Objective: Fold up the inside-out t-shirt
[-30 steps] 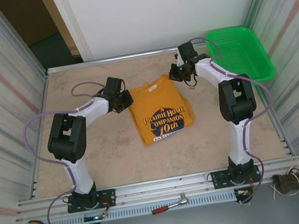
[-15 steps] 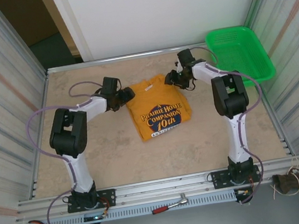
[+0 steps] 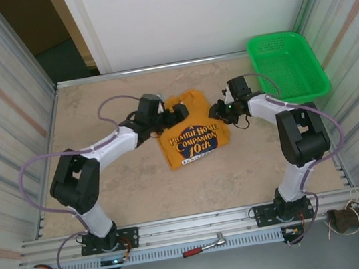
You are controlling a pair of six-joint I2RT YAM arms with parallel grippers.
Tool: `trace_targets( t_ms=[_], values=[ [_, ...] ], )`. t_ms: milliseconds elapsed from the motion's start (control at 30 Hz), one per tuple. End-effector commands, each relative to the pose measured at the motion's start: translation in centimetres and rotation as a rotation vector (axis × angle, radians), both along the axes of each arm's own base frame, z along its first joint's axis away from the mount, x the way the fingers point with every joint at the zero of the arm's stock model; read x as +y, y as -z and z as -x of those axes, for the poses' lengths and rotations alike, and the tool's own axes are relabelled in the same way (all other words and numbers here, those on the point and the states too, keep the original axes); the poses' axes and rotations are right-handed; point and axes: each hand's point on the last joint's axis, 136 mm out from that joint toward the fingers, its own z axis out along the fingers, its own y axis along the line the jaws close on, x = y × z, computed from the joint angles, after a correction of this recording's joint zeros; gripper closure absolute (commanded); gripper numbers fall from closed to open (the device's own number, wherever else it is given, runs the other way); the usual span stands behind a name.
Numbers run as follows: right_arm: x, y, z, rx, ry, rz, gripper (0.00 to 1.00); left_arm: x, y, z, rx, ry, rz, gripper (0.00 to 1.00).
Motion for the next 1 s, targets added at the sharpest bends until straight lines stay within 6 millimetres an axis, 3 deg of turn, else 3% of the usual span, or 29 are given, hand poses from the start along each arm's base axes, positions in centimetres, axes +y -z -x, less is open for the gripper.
trace_targets(
  t_ms=[0,167,400,600,700,833,967],
  values=[
    [0.5,1.5,0.9,0.046,0.039,-0.042,0.69,-0.4,4.2,1.4,0.11,-0.006,0.036,0.06],
    [-0.1,3.3,4.6,0.092,0.074,-0.009,0.7,1.1,8.0,3.8,0.174,0.0,-0.018,0.06],
    [-0.1,4.7,11.3,0.134,0.112,0.054,0.7,2.8,9.3,8.3,0.208,0.051,-0.059,0.06],
    [-0.6,5.1,16.4,0.145,0.148,0.119,0.7,4.7,9.0,12.3,0.228,0.065,-0.044,0.05],
    [-1.2,2.6,16.0,0.083,0.157,0.124,0.69,5.3,6.7,12.3,0.177,0.074,-0.045,0.05],
    [-2.9,-3.1,11.8,-0.042,0.143,0.136,0.63,7.1,1.5,9.1,0.056,0.059,-0.063,0.01],
    [-4.5,-7.3,5.7,-0.151,0.102,0.158,0.3,9.9,-1.8,4.4,-0.022,0.026,-0.044,0.01]
  ],
)
